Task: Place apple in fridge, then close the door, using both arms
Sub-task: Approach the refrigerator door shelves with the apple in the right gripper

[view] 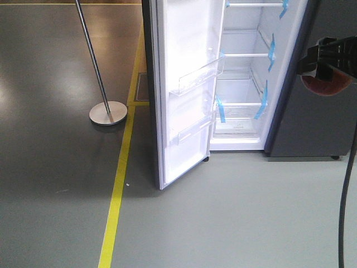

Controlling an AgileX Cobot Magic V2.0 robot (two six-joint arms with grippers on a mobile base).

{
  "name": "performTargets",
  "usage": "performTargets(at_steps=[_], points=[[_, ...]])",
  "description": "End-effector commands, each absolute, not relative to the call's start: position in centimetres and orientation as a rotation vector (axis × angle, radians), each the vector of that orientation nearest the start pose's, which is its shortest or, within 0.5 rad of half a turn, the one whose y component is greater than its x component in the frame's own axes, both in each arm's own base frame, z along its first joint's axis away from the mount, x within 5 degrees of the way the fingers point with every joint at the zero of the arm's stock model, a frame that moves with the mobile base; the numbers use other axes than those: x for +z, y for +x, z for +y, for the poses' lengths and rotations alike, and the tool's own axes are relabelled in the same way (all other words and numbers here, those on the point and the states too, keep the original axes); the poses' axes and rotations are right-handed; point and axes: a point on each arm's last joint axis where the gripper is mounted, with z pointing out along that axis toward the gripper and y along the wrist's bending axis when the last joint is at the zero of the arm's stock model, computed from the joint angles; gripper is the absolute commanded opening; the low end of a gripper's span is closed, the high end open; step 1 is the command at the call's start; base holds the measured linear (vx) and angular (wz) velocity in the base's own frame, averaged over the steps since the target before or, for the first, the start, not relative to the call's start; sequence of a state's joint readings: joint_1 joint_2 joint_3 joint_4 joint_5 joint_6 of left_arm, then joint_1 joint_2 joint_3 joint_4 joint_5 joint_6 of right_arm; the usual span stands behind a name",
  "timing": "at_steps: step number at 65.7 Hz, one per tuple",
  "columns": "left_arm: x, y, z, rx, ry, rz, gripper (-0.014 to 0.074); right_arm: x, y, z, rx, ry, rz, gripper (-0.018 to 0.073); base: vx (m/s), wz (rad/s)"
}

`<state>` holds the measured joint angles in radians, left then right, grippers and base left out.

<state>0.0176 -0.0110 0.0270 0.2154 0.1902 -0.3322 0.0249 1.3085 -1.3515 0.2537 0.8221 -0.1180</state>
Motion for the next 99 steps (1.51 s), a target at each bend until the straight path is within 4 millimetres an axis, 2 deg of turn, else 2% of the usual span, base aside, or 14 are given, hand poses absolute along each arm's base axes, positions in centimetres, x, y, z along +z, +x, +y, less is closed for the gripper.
performTargets(at_steps=[1, 99], points=[[18.97, 5.6, 0.33, -0.065, -0.137, 1.611, -0.0007, 42.76, 27.32, 2.25, 0.243, -0.062, 2.116, 0.015, 0.13, 0.04], [18.97, 5.6, 0.33, -0.065, -0.137, 1.611, -0.0007, 42.75, 27.31, 2.25, 0.243, -0.062, 2.118, 0.015, 0.14, -0.02]])
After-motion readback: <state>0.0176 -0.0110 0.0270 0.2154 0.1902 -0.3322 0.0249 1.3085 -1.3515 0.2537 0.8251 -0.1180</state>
